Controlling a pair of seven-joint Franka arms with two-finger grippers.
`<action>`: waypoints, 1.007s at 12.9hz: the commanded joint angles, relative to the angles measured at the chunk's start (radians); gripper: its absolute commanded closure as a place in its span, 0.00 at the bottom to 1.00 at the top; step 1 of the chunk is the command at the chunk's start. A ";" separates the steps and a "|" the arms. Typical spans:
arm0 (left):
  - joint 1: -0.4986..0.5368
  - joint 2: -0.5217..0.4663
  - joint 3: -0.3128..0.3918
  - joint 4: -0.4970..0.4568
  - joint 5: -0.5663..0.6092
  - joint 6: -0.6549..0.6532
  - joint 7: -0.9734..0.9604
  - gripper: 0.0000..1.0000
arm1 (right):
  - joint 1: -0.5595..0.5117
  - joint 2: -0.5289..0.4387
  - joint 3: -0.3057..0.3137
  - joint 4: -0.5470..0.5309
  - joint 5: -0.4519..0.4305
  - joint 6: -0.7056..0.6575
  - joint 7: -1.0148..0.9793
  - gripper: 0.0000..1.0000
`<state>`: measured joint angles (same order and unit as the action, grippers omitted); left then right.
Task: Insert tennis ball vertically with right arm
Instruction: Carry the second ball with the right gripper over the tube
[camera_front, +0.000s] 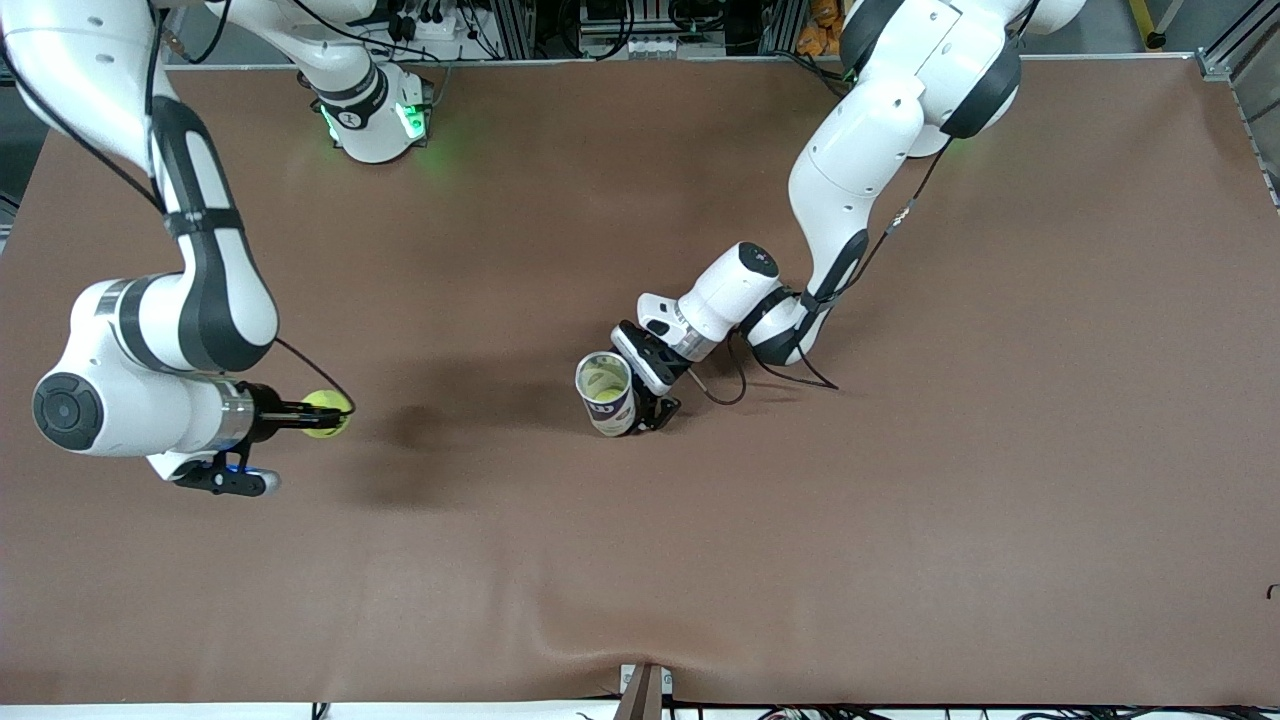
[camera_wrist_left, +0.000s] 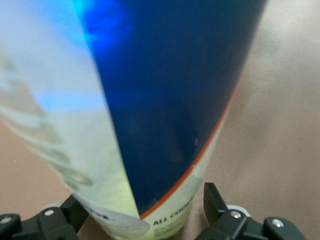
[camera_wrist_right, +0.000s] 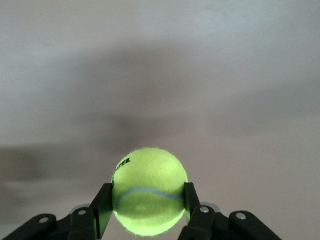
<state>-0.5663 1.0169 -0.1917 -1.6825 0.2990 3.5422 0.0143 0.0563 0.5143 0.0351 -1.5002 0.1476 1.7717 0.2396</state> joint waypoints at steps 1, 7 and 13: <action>0.008 -0.027 -0.006 -0.034 0.008 0.015 -0.002 0.03 | 0.072 0.003 0.000 0.137 0.102 -0.133 0.226 1.00; 0.008 -0.027 -0.006 -0.034 0.008 0.014 -0.002 0.04 | 0.324 0.009 0.000 0.314 0.144 -0.155 0.728 1.00; 0.009 -0.029 -0.006 -0.039 0.022 0.015 -0.001 0.04 | 0.422 0.018 0.000 0.321 0.178 -0.028 0.912 1.00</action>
<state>-0.5652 1.0161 -0.1930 -1.6876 0.3018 3.5471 0.0147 0.4690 0.5107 0.0452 -1.2126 0.2990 1.7270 1.1175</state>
